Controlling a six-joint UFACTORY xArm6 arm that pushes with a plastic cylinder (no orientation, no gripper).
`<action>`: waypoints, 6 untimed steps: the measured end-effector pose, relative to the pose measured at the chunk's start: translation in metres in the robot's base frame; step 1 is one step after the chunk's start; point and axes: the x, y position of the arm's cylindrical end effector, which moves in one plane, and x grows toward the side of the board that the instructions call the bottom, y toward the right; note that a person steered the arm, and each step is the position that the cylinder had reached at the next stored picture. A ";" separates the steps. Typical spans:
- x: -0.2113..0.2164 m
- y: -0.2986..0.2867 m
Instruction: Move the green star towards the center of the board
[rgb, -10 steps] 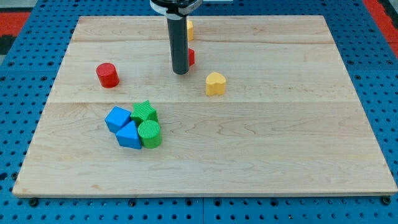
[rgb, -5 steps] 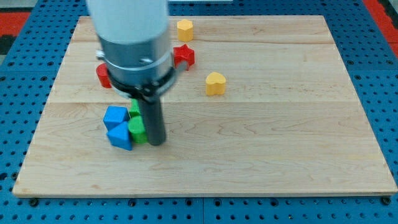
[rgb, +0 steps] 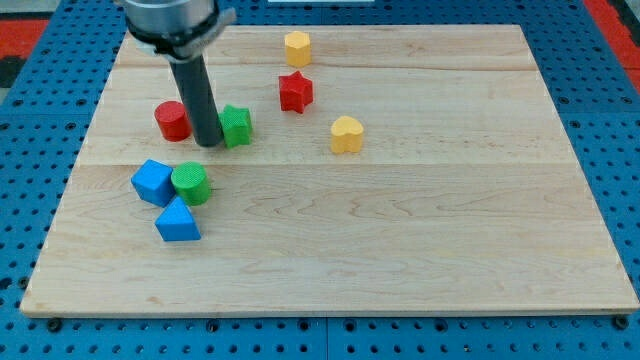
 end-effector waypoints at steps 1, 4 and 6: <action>0.004 0.071; -0.058 0.141; -0.007 0.121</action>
